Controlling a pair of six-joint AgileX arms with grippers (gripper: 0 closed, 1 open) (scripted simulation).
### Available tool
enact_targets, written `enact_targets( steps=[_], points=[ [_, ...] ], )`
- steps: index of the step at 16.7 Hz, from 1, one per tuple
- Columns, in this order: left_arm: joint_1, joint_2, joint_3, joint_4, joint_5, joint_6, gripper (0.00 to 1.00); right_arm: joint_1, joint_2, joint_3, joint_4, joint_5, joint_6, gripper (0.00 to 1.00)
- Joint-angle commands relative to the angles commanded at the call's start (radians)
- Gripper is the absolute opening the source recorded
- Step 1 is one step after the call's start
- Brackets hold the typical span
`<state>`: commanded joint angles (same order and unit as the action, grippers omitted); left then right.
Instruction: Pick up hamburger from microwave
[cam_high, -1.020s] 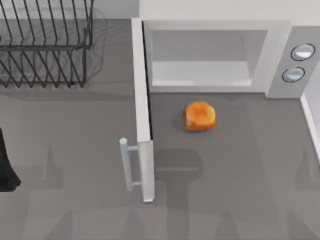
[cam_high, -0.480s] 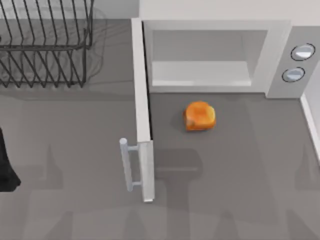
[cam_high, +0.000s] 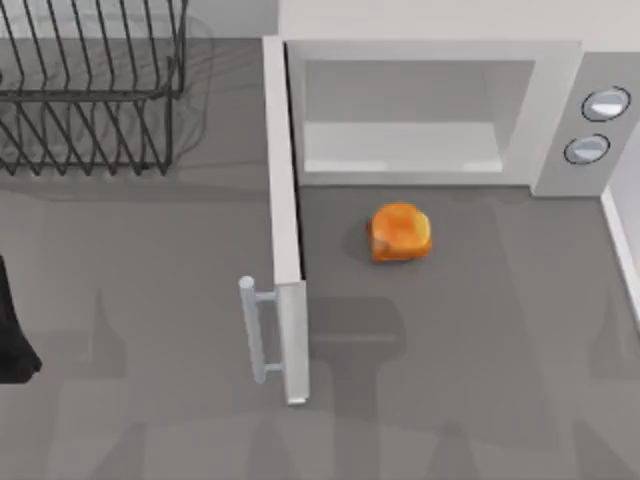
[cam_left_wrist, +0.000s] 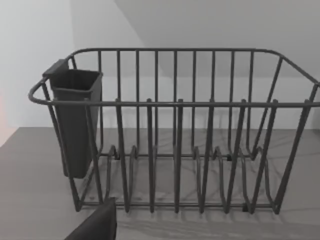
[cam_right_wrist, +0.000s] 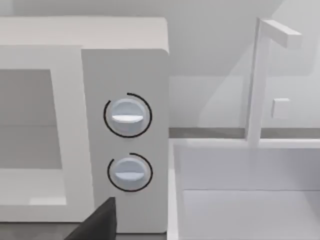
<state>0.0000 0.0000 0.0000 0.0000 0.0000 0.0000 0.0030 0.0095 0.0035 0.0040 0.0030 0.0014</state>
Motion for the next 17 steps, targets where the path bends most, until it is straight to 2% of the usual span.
enact_targets(
  steps=[3,7,17],
  points=[
    [0.0,0.0,0.0,0.0,0.0,0.0,1.0,0.028,0.087,0.032,0.037,0.027,0.013,1.0],
    [0.0,0.0,0.0,0.0,0.0,0.0,1.0,0.106,0.329,0.122,0.14,0.103,0.048,1.0],
    [0.0,0.0,0.0,0.0,0.0,0.0,1.0,0.414,1.276,0.472,0.544,0.401,0.188,1.0]
  ],
)
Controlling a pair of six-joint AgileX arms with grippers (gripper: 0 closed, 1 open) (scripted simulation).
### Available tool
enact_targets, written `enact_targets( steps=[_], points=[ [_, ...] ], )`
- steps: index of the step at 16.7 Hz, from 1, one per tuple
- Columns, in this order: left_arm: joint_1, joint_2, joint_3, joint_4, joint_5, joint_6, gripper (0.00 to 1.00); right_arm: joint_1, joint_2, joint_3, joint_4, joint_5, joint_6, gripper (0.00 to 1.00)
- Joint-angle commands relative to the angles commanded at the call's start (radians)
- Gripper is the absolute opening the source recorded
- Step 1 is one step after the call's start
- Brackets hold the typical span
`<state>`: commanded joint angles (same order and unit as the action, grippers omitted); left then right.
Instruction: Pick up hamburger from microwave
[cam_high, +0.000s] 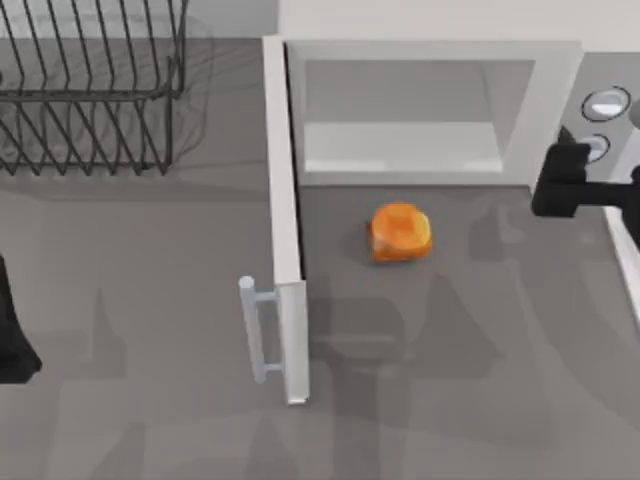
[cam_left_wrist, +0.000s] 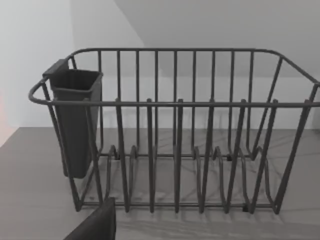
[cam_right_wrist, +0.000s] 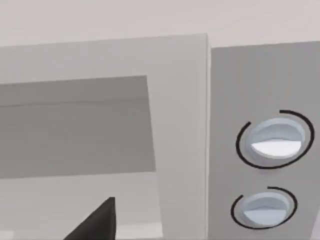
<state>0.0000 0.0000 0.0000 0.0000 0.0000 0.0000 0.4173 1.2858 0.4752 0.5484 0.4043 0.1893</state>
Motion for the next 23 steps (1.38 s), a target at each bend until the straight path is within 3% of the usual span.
enact_targets(
  steps=[7,12,16,23],
  points=[
    [0.0,0.0,0.0,0.0,0.0,0.0,1.0,0.22,0.674,0.247,0.288,0.211,0.1,1.0],
    [0.0,0.0,0.0,0.0,0.0,0.0,1.0,0.33,1.01,0.371,0.432,0.317,0.15,1.0],
    [0.0,0.0,0.0,0.0,0.0,0.0,1.0,0.368,1.126,0.414,0.482,0.353,0.167,1.0],
    [0.0,0.0,0.0,0.0,0.0,0.0,1.0,0.357,1.083,0.446,0.476,0.365,0.115,1.0]
  ],
)
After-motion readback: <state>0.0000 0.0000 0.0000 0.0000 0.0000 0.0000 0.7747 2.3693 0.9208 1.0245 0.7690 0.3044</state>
